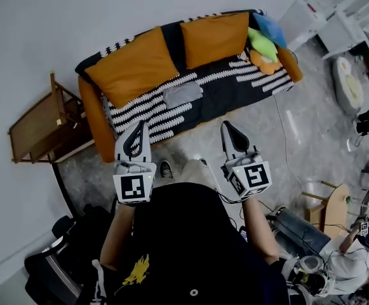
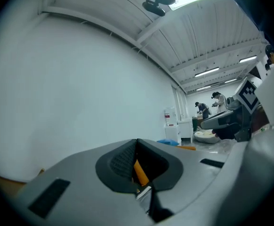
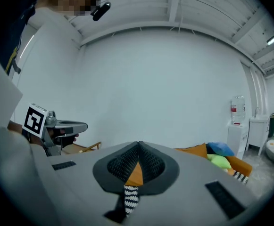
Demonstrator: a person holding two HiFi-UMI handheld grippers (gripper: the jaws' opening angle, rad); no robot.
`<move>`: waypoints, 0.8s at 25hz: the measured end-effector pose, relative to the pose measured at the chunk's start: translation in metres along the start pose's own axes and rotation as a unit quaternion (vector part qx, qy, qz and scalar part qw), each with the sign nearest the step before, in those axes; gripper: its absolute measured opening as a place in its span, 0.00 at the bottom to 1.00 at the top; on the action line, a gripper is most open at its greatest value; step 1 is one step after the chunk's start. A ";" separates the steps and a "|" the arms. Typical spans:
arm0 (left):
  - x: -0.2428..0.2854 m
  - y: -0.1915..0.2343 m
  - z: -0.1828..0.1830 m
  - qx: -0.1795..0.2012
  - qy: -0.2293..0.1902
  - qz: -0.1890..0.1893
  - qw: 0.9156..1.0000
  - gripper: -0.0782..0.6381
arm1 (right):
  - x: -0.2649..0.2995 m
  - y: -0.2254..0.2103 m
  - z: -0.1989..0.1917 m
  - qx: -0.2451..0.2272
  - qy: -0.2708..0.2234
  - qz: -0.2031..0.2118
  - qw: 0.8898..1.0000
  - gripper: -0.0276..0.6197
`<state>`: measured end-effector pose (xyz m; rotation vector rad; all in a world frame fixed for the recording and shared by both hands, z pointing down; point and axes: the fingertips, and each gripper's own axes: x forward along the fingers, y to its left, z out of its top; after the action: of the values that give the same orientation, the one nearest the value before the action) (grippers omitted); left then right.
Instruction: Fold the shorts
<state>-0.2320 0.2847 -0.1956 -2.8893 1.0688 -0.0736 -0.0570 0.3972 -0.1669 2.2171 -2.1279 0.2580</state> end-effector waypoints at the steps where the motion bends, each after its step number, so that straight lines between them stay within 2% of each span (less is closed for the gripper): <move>1: -0.005 0.007 0.003 0.000 -0.004 0.005 1.000 0.13 | 0.002 0.005 0.002 -0.004 -0.002 0.002 1.000 0.06; 4: -0.019 0.030 0.009 0.007 -0.009 0.018 1.000 0.13 | 0.006 0.012 0.006 -0.010 0.001 -0.011 1.000 0.06; 6: -0.028 0.047 0.007 0.028 0.001 0.017 0.999 0.13 | 0.009 0.016 0.010 -0.012 0.003 -0.018 1.000 0.06; 9: -0.034 0.060 0.008 0.042 0.007 0.012 0.999 0.13 | 0.012 0.020 0.024 -0.009 -0.025 -0.014 1.000 0.06; 15: -0.039 0.070 0.003 0.039 0.017 -0.005 0.999 0.13 | 0.004 0.021 0.033 -0.012 -0.035 -0.036 0.999 0.06; 20: -0.027 0.061 0.002 0.034 0.010 -0.026 0.999 0.13 | 0.000 0.016 0.029 -0.012 -0.037 -0.054 0.998 0.06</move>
<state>-0.2921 0.2556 -0.2026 -2.8614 0.9731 -0.1385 -0.0701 0.3918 -0.1970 2.3556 -2.0250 0.1466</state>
